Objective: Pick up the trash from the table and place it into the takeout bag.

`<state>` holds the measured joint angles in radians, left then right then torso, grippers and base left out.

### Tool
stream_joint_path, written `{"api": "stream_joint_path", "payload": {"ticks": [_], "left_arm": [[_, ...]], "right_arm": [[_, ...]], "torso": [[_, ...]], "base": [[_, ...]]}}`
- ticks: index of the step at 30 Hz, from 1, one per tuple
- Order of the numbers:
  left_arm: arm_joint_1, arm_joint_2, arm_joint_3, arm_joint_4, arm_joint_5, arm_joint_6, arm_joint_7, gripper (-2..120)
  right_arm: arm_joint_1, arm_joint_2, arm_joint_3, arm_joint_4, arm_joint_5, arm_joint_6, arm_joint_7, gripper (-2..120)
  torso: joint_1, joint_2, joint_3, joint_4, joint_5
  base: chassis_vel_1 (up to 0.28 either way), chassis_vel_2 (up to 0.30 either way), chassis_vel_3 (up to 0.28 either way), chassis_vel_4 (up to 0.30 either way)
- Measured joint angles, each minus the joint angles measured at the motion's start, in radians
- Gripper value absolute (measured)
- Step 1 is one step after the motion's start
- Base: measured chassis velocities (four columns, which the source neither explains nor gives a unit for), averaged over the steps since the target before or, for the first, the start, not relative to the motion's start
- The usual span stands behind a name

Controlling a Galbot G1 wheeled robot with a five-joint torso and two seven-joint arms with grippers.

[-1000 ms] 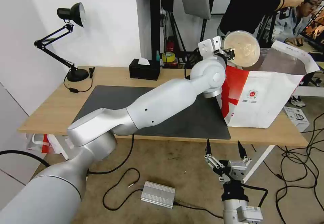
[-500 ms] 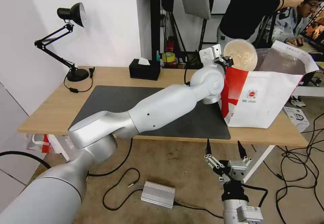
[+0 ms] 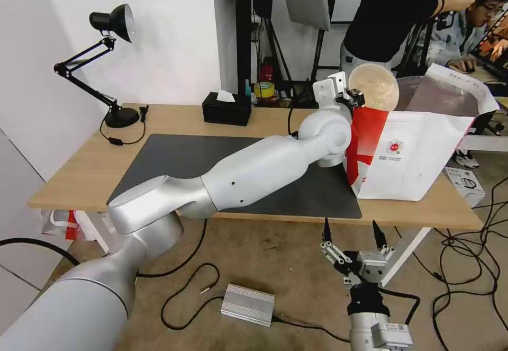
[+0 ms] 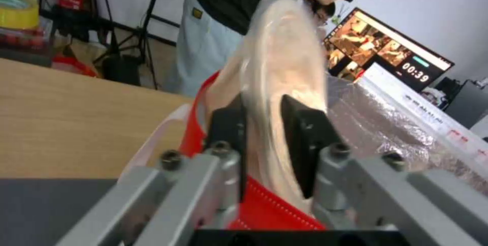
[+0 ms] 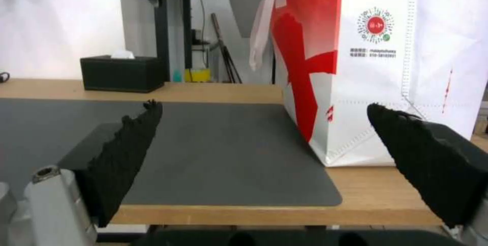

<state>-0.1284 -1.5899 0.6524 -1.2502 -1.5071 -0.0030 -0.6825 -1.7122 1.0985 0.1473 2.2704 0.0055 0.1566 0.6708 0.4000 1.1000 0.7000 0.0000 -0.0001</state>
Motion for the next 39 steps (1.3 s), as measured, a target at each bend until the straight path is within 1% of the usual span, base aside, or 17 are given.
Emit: {"api": "stream_joint_path", "payload": {"ticks": [1,5,6,7,9,10,11,13,14,18,22,29,39], "left_arm": [[0.000,0.000,0.000,0.000,0.000,0.000,0.000,29],[-0.005,0.000,-0.004,-0.019,-0.004,-0.002,-0.003,48],[-0.005,0.000,-0.004,-0.019,-0.004,-0.002,-0.003,48],[-0.005,-0.001,-0.007,-0.024,-0.003,-0.003,-0.003,51],[-0.004,-0.001,-0.008,-0.036,0.002,-0.009,-0.003,63],[-0.004,0.000,-0.008,-0.041,0.004,-0.010,-0.003,66],[-0.004,0.000,-0.008,-0.041,0.004,-0.010,-0.003,66],[-0.007,0.003,-0.003,-0.045,0.008,-0.011,-0.003,76],[-0.007,0.003,-0.003,-0.045,0.008,-0.011,-0.003,76],[-0.017,0.008,0.016,-0.046,0.020,-0.018,0.000,95],[-0.024,0.007,0.028,-0.041,0.026,-0.019,0.002,99],[-0.037,-0.001,0.041,-0.026,0.039,-0.021,0.007,100],[-0.051,0.010,0.091,-0.028,0.112,-0.038,0.035,100]], "right_arm": [[0.000,0.000,0.000,0.000,0.000,0.000,0.000,100],[0.000,0.000,0.000,0.000,0.000,0.000,0.000,100],[0.000,0.000,0.000,0.000,0.000,0.000,0.000,100],[0.000,0.000,0.000,0.000,0.000,0.000,0.000,100],[0.000,0.000,0.000,0.000,0.000,0.000,0.000,100],[0.000,0.000,0.000,0.000,0.000,0.000,0.000,100],[0.000,0.000,0.000,0.000,0.000,0.000,0.000,100],[0.000,0.000,0.000,0.000,0.000,0.000,0.000,100],[0.000,0.000,0.000,0.000,0.000,0.000,0.000,100],[0.000,0.000,0.000,0.000,0.000,0.000,0.000,100],[0.000,0.000,0.000,0.000,0.000,0.000,0.000,100],[0.000,0.000,0.000,0.000,0.000,0.000,0.000,100],[0.000,0.000,0.000,0.000,0.000,0.000,0.000,100]], "torso": [[0.000,0.000,0.000,0.0000,0.0000],[0.000,0.000,0.000,0.0000,0.0000],[0.000,0.000,0.000,0.0000,0.0000],[0.000,0.000,0.000,0.0000,0.0000],[0.000,0.000,0.000,0.0000,0.0000],[0.000,0.000,0.000,-0.0001,0.0000],[0.000,0.000,0.000,-0.0001,0.0000],[0.000,0.000,0.000,0.0000,0.0000],[0.000,0.000,0.000,0.0000,0.0000],[0.000,0.000,0.000,0.0000,0.0000],[0.000,0.000,0.000,0.0000,0.0000],[0.000,0.000,0.000,0.0000,0.0001],[0.000,0.000,0.000,0.0001,0.0000]], "base": [[0.000,0.000,0.000,0.000],[0.000,0.000,0.000,0.000],[0.000,0.000,0.000,0.000],[0.000,0.000,0.000,0.000],[0.000,0.000,0.000,0.000],[0.000,0.000,0.000,0.000],[0.000,0.000,0.000,0.000],[0.000,0.000,0.000,0.000],[0.000,0.000,0.000,0.000],[0.000,0.000,0.000,0.000],[0.000,0.000,0.000,0.000],[0.000,0.000,0.000,0.000],[0.000,0.000,0.000,0.000]]}}
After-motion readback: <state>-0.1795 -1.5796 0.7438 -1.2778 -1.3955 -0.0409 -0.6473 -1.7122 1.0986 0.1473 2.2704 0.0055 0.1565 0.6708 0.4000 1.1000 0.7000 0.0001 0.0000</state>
